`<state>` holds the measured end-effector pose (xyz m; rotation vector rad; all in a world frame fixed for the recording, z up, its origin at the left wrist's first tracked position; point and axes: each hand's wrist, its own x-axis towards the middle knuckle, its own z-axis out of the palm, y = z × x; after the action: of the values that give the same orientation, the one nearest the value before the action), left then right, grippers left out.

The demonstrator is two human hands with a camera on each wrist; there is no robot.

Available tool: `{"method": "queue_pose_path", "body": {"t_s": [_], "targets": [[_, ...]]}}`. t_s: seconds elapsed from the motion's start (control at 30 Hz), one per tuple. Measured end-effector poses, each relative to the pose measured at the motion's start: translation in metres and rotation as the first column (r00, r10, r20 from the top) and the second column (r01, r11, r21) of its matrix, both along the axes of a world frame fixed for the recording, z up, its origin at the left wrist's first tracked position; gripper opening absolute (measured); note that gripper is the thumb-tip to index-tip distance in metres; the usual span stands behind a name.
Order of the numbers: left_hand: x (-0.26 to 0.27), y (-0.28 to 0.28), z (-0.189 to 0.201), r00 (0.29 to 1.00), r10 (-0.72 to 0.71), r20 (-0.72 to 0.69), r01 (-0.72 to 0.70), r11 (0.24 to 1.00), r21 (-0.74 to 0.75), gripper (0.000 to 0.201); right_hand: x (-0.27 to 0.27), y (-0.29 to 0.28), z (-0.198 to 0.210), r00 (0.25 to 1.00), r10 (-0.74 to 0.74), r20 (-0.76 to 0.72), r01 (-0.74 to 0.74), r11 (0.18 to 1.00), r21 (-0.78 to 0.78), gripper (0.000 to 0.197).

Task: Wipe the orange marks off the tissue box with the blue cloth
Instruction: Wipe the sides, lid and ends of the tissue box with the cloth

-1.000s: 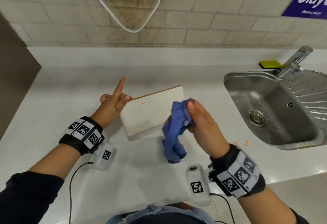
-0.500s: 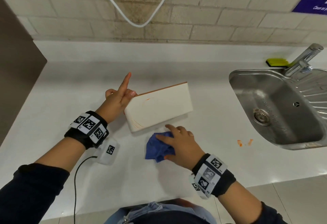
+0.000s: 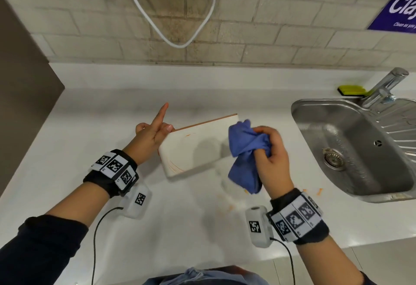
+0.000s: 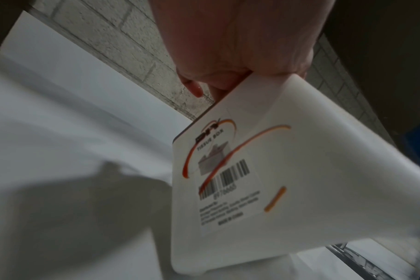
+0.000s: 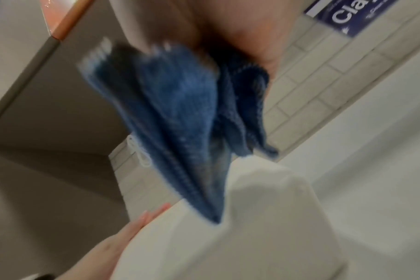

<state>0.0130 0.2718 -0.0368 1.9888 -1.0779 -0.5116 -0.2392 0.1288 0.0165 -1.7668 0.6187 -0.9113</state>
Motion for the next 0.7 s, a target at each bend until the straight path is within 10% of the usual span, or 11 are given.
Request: {"method": "queue_pose_path", "body": {"t_s": [0.37,0.7], "targets": [[0.003,0.002,-0.008,0.999,-0.053,0.013,0.053,0.997,-0.048,0.05,0.074,0.004,-0.075,0.897,-0.295,-0.33,0.165,0.915,-0.369,0.054],[0.009,0.003,-0.014,0.998,-0.047,-0.035,0.046,0.998,-0.042,0.063,0.103,0.065,-0.077,0.942,-0.008,-0.335,-0.193,0.805,-0.561,0.043]]}}
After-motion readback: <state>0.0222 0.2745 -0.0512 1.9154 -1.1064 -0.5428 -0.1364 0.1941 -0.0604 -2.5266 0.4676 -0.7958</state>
